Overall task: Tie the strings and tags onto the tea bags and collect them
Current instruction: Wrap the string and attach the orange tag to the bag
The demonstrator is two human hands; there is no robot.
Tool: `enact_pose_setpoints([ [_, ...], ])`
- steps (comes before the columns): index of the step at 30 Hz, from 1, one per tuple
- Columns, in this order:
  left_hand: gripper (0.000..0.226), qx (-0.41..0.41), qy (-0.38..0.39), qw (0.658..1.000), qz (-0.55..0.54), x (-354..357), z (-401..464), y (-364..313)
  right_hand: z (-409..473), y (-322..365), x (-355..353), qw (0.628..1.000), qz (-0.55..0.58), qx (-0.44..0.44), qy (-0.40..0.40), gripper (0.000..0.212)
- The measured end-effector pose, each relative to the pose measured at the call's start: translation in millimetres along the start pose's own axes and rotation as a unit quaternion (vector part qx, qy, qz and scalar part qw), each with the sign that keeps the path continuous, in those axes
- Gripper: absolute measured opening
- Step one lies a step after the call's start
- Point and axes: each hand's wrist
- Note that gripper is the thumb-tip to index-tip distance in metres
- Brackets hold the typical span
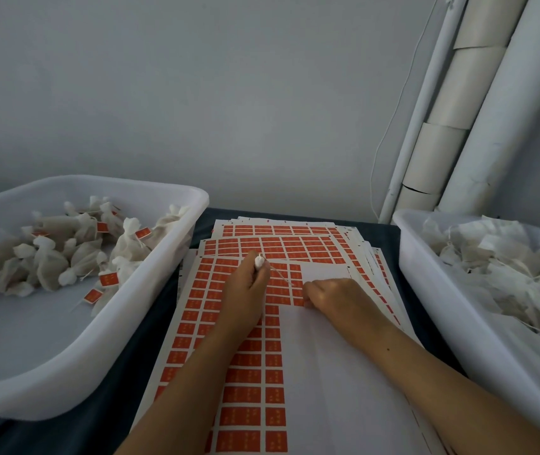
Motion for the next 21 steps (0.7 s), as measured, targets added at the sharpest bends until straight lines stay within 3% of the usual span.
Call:
enact_pose_setpoints([
  [6,0.028,-0.004,0.0,1.0,-0.002,0.6,-1.3,-0.4,8.6,-1.3,3.0,0.998,-0.051,-0.032,-0.015,0.038],
  [13,0.028,-0.017,0.011,1.0,-0.021,0.2,0.6,-4.1,2.8,-15.8,2.4,0.998,0.027,-0.05,-0.041,0.031],
  [18,0.026,-0.024,0.011,0.999,-0.025,-1.0,-1.0,-4.4,0.0,-13.1,3.7,0.996,-0.03,-0.084,-0.018,0.037],
  [21,0.026,-0.024,0.007,0.999,-0.023,-0.3,-0.2,-3.9,-0.5,-10.7,1.9,0.995,-0.032,-0.079,-0.05,0.038],
])
Point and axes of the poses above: each hand's wrist, its own z-axis towards the middle knuckle, its own x-axis out of the palm, y = z × x, and after that the axes turned 13 degrees about -z, right-handed
